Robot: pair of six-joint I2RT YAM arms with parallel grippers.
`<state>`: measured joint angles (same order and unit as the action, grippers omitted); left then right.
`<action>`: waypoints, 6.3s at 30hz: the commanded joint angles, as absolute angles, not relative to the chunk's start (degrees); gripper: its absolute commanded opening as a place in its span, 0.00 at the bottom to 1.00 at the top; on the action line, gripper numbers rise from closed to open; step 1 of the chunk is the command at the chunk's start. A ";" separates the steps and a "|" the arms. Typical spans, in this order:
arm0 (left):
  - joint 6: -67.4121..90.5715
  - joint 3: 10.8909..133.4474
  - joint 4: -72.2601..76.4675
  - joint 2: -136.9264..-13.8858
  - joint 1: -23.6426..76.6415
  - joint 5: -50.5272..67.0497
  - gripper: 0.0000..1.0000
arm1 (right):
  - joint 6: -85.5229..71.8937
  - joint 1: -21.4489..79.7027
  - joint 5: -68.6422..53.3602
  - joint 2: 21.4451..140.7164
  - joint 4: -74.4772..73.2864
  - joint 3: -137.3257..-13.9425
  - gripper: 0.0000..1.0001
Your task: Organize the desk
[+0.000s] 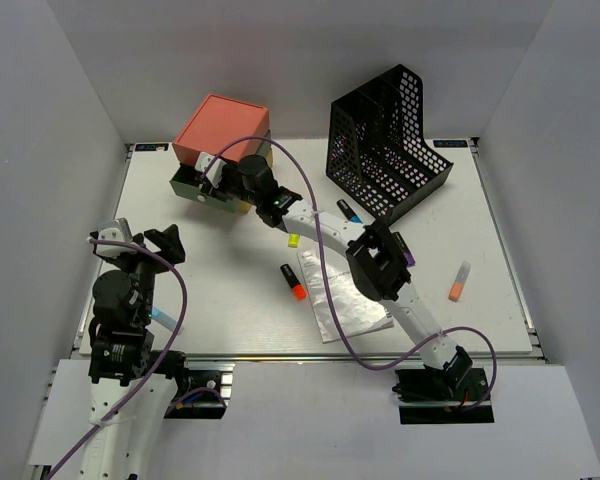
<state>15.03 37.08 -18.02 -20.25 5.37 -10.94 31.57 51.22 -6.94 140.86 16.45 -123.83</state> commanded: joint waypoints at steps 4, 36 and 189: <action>14.50 36.83 -18.28 -20.39 5.10 -10.63 0.85 | 29.19 51.33 -8.00 134.14 18.11 -122.35 0.48; 11.78 35.07 -11.43 -33.57 6.42 21.18 0.62 | 5.82 11.26 -16.37 67.77 -19.61 -57.50 0.00; 12.74 35.42 -14.24 -21.98 6.42 17.05 0.77 | 25.05 32.42 -24.62 90.67 -24.35 -97.01 0.00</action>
<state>12.91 34.96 -13.32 -23.11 6.24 19.25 24.27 27.97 -27.09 86.78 -25.58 -92.33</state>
